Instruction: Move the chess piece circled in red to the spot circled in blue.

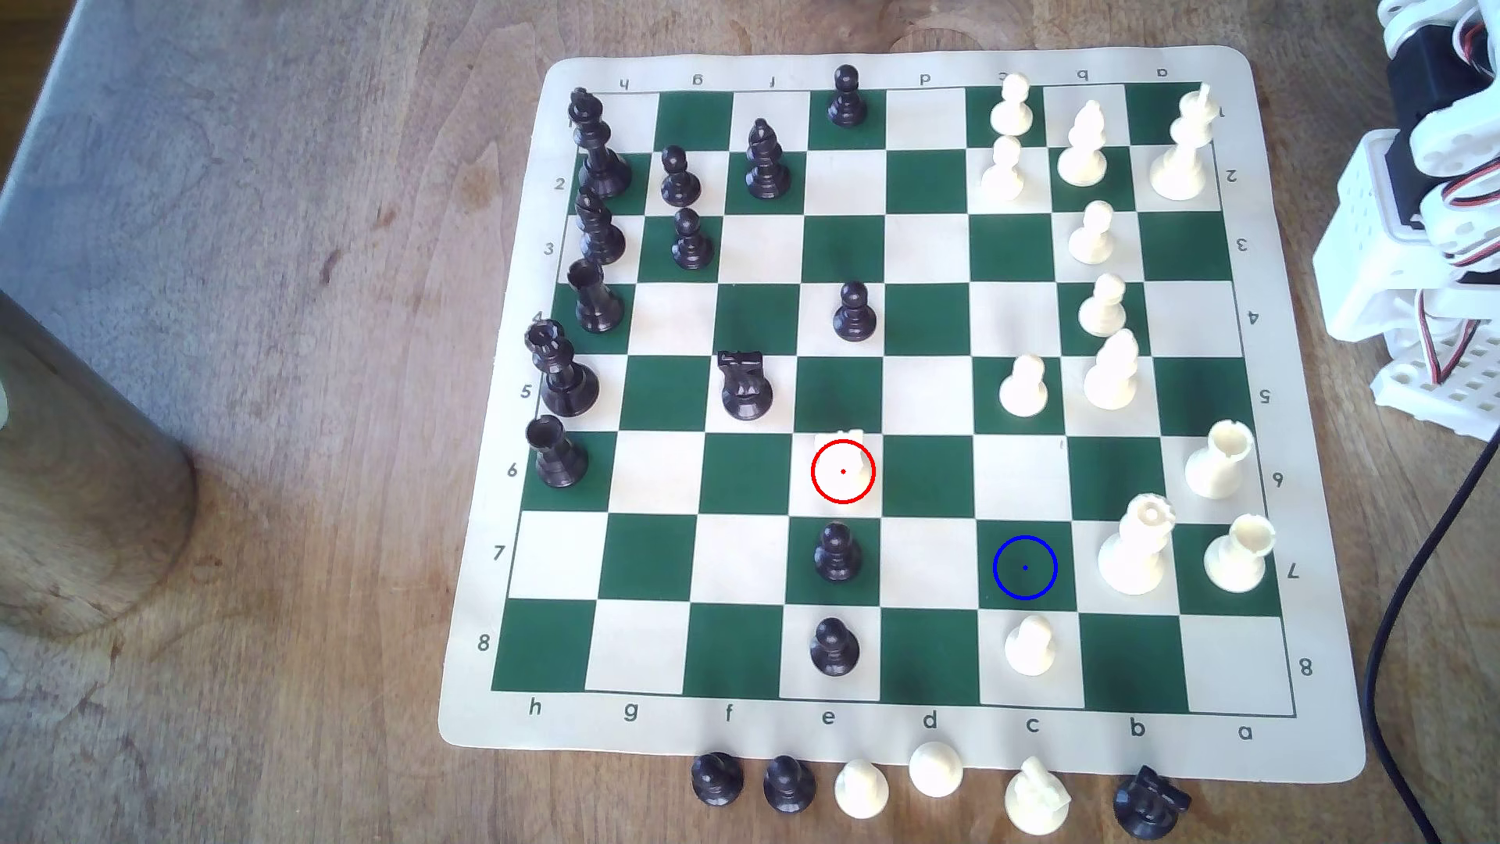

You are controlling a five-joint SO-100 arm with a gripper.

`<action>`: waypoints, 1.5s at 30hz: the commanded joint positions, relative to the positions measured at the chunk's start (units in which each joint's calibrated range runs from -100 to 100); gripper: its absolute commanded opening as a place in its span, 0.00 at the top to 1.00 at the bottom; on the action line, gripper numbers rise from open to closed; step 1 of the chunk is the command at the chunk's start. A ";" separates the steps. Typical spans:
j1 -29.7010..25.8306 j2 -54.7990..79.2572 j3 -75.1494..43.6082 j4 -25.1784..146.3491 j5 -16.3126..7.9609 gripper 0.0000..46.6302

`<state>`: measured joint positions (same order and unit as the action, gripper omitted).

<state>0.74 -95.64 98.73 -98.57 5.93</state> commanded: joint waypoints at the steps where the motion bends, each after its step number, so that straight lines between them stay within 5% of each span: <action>1: 0.32 -0.20 1.08 1.43 0.10 1.00; 30: 1.96 0.40 -37.72 119.12 -0.34 0.99; 42: -9.54 15.34 -51.77 160.24 -6.74 0.95; 45: -10.40 22.98 -55.94 162.28 -9.04 0.80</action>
<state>-8.48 -80.81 50.84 61.67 -0.71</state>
